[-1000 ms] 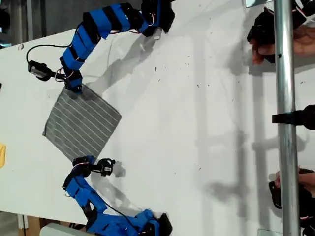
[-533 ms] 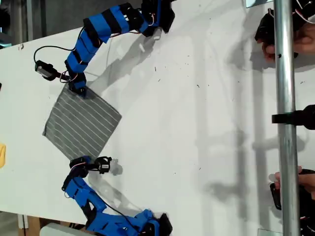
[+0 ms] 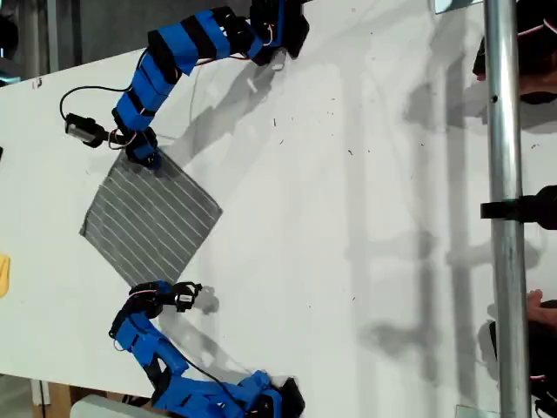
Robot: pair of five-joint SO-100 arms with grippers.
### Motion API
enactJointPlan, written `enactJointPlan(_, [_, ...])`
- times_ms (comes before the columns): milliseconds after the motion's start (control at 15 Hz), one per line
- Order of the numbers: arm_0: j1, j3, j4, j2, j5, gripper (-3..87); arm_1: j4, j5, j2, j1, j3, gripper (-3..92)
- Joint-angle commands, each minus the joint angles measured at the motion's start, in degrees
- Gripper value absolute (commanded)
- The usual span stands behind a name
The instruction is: Grasp corners of a towel and fold twice.
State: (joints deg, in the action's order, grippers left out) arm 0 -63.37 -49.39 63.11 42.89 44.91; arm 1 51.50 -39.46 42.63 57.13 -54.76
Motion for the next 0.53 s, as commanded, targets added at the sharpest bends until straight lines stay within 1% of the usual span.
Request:
enactJointPlan(0, [1.1, 4.2, -0.9, 1.2, 0.8, -2.8, 1.7, -0.7, 5.6, -2.5, 0.0, -0.3])
enactJointPlan(200, [2.6, 4.4, 3.0, 1.2, -0.1, -2.8, 2.8, -0.8, 9.1, -3.9, -2.6, -0.3])
enactJointPlan(467, [3.2, 4.3, 13.4, 0.8, 0.4, -2.8, 2.8, -1.2, 15.1, -5.8, -11.2, -0.3])
